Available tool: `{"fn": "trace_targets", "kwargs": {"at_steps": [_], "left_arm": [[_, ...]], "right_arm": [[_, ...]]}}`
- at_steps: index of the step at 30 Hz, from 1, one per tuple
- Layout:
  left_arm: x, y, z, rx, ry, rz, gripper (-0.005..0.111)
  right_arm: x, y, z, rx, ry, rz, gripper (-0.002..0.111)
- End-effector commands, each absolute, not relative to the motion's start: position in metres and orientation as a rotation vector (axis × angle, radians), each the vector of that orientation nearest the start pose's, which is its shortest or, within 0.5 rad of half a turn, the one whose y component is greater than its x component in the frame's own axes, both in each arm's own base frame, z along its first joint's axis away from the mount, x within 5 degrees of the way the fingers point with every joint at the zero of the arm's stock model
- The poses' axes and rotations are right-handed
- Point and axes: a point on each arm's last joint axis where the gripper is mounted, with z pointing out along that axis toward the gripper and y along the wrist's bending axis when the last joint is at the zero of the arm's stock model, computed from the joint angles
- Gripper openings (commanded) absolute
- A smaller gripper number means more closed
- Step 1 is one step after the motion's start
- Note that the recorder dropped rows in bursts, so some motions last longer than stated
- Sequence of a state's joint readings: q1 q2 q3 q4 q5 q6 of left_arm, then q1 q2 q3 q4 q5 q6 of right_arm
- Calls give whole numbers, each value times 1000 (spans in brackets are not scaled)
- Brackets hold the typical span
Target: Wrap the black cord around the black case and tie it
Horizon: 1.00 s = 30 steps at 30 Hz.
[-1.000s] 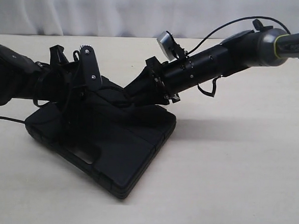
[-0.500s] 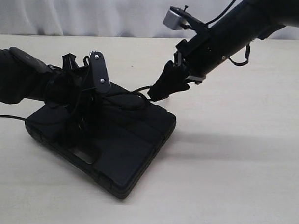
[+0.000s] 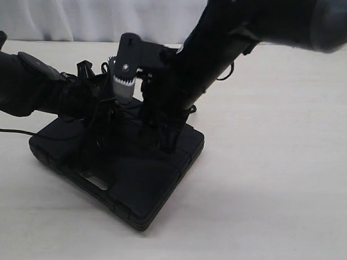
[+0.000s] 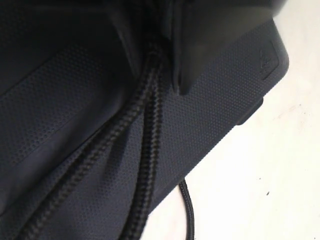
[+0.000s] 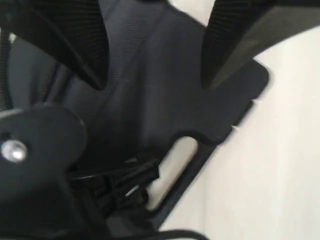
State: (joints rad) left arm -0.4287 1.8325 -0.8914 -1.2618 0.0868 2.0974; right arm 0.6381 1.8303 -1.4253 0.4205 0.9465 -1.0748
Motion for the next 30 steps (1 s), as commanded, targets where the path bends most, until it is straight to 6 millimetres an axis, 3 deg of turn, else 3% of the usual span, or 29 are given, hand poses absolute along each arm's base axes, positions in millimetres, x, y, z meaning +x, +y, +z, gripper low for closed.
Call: {"fn": "trace_targets", "kwargs": {"at_steps": [1, 7, 14, 17, 21, 23, 24, 30], "left_arm": [[314, -154, 135, 1478, 1976, 50, 0], [314, -154, 135, 1479, 1976, 47, 0], [314, -154, 135, 1479, 1976, 47, 0], [313, -154, 135, 1480, 1975, 43, 0], [313, -154, 135, 1480, 1975, 43, 0], [313, -154, 135, 1480, 1975, 43, 0], [313, -154, 135, 1480, 1975, 43, 0], [313, -154, 135, 1470, 1981, 39, 0]], "right_arm": [[287, 262, 231, -1904, 1899, 81, 53], [283, 268, 215, -1873, 1779, -33, 45], [288, 269, 217, -1792, 1778, -62, 43], [291, 270, 206, -1805, 1806, -69, 43], [293, 270, 206, -1818, 1762, -105, 10], [293, 270, 207, -1809, 1767, -109, 4], [292, 270, 211, -1804, 1758, -108, 4], [276, 261, 277, -1592, 1696, -1, 4]]}}
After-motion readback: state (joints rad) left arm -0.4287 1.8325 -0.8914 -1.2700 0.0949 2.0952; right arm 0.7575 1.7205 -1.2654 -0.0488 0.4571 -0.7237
